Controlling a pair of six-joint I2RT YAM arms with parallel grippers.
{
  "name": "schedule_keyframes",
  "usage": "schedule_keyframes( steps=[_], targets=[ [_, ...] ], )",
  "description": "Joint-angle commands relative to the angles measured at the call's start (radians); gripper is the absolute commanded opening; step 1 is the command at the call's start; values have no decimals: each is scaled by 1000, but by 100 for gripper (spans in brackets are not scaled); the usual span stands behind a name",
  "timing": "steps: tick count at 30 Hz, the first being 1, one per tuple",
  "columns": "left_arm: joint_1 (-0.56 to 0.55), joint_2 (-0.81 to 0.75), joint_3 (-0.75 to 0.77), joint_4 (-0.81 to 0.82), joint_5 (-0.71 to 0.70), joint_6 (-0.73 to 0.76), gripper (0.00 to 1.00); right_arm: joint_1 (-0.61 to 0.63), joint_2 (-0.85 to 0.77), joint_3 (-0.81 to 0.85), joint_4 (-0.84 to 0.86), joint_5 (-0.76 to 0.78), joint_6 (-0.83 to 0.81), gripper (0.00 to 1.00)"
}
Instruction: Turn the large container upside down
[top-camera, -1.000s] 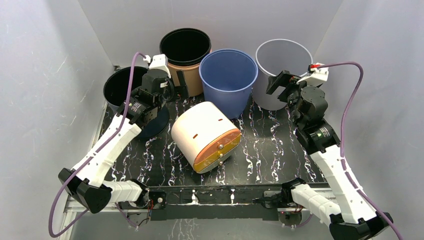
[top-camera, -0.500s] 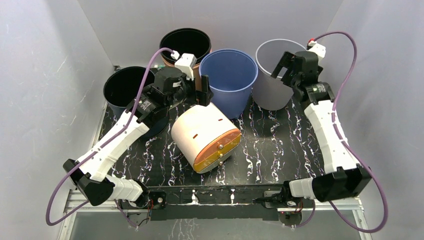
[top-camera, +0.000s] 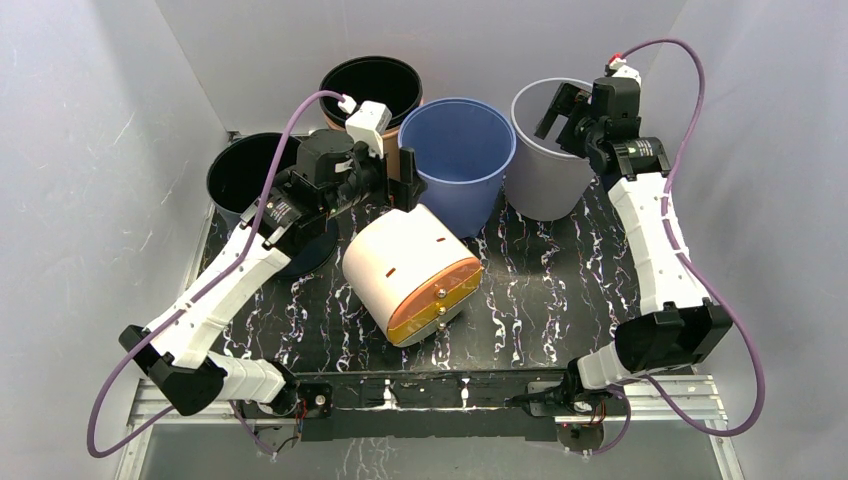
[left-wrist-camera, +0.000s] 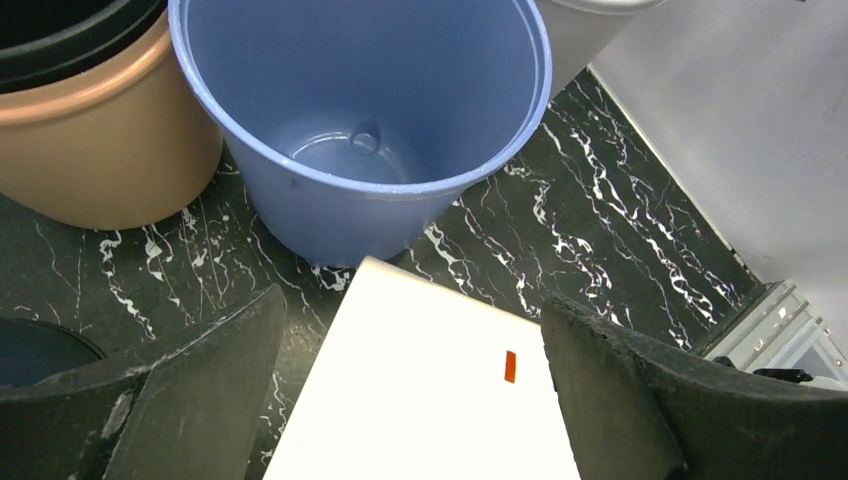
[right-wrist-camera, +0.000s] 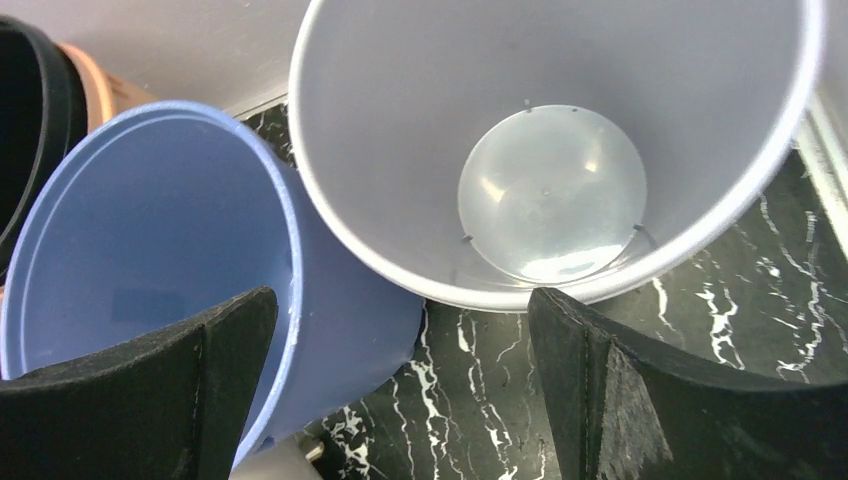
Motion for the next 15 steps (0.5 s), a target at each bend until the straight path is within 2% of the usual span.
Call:
schedule_keyframes(
  steps=[1, 6, 7, 12, 13, 15],
  targets=[
    [1, -40, -17, 15, 18, 1, 98, 3, 26, 10, 64, -110, -10, 98],
    [1, -27, -8, 5, 20, 0, 98, 0, 68, -4, 16, -73, -37, 98],
    [1, -23, -10, -6, 21, -2, 98, -4, 63, -25, -40, 73, -83, 98],
    [1, -5, -4, -6, 33, -7, 98, -7, 9, -47, -77, 233, -100, 98],
    [1, -2, -2, -10, 34, -7, 98, -7, 9, -31, -84, 239, -100, 98],
    [1, 6, 1, -15, 33, -11, 98, -4, -6, -10, -45, 88, -128, 98]
  ],
)
